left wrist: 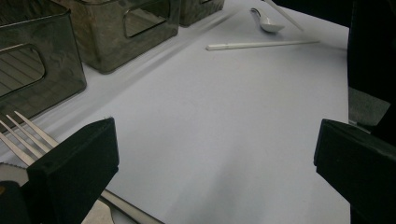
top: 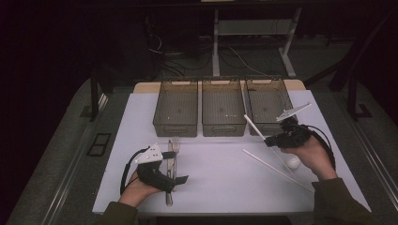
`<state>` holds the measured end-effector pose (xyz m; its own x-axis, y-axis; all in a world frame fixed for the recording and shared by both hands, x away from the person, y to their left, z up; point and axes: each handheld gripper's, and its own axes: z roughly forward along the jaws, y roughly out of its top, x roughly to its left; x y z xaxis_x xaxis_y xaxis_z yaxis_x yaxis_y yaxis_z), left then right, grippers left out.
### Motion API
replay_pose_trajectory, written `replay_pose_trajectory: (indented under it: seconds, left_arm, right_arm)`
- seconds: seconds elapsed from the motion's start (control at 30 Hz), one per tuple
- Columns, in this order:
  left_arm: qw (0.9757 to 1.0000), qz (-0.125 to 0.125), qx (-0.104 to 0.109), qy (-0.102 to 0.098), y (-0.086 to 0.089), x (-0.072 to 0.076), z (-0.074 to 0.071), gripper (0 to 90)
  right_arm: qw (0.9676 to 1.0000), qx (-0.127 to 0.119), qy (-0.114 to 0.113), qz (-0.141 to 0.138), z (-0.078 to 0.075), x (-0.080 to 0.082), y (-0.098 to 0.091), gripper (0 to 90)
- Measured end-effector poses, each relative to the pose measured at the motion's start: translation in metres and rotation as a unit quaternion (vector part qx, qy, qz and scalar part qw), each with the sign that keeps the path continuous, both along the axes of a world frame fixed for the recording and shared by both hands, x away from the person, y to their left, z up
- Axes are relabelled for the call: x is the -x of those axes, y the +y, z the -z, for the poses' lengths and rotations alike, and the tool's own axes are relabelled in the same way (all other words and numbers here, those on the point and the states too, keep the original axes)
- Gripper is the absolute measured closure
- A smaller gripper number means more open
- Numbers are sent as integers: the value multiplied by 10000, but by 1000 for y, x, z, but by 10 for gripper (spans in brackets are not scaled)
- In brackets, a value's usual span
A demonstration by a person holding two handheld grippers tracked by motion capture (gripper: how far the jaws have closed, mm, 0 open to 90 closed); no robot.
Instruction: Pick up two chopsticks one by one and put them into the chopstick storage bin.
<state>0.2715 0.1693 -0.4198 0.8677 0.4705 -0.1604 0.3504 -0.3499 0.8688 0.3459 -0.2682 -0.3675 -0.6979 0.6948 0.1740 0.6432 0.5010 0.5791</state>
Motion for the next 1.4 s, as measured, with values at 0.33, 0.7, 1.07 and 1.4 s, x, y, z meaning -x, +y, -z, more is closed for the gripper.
replay_pose_trajectory:
  seconds: [0.33,0.7,1.07,1.4]
  left_arm:
    - [10000,8,-26,0,-1,-1,1,0]
    - [10000,40,-10,-41,-3,1,-1,0]
    - [10000,50,63,-36,-4,2,-1,0]
    - [10000,74,42,-47,-3,3,-2,0]
  right_arm:
    - [9994,-343,-90,51,-17,-15,20,843]
    - [9979,-620,-183,48,-31,-35,55,842]
    - [9958,-911,-121,18,-42,-61,96,842]
    - [9944,-1029,-248,60,-54,-88,137,842]
